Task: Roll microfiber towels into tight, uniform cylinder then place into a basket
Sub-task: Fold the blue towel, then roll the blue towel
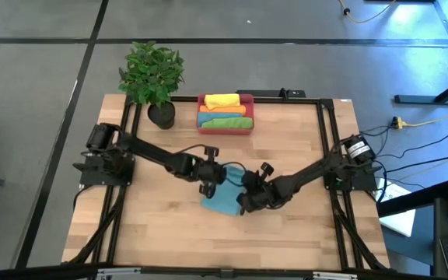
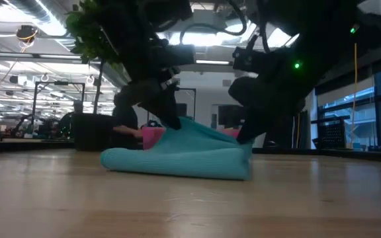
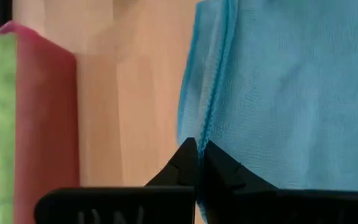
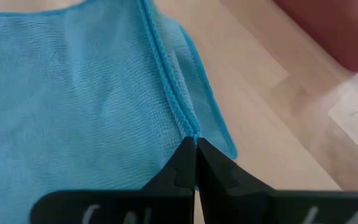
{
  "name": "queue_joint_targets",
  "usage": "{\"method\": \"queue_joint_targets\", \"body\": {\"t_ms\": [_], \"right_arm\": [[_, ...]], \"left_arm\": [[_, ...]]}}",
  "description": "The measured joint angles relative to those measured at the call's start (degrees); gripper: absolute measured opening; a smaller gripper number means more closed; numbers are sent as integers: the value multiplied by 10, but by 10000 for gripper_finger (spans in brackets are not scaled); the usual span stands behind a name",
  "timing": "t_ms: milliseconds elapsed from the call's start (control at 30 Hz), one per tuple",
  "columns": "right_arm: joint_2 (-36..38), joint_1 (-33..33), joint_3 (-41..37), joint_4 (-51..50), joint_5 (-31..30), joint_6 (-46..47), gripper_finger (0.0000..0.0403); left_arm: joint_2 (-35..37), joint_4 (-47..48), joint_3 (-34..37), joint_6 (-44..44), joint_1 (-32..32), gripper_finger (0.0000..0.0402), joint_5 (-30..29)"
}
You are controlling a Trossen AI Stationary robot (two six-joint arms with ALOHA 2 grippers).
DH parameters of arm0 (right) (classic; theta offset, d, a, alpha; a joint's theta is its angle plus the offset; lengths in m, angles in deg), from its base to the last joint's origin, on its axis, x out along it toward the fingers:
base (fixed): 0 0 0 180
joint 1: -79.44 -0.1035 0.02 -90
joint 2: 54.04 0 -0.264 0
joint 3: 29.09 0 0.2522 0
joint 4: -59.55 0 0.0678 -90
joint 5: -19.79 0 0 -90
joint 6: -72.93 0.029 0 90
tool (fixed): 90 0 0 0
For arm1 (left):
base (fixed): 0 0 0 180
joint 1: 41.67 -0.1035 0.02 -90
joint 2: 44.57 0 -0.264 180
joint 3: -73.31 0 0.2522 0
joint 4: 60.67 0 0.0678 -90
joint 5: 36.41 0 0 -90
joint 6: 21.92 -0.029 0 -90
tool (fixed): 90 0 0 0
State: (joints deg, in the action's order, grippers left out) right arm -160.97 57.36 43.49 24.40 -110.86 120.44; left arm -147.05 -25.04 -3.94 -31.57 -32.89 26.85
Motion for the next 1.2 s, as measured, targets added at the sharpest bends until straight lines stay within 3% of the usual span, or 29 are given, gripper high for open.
{"method": "queue_joint_targets", "body": {"t_ms": [267,533,800,900,1033,1200], "right_arm": [[-1,20,-19,11,6,-14,37],[7,28,-3,-64,0,-5,112],[68,29,33,-170,-17,0,172],[92,13,34,-144,2,-33,176],[88,-35,34,-35,30,-118,176],[48,-96,25,134,61,-260,177]], "left_arm": [[0,-4,0,0,-32,32,46],[0,0,0,-14,-27,109,-50],[45,49,0,12,30,131,-57],[73,51,0,62,69,128,-33],[89,12,0,93,122,127,31],[78,-5,0,110,195,127,-7]]}}
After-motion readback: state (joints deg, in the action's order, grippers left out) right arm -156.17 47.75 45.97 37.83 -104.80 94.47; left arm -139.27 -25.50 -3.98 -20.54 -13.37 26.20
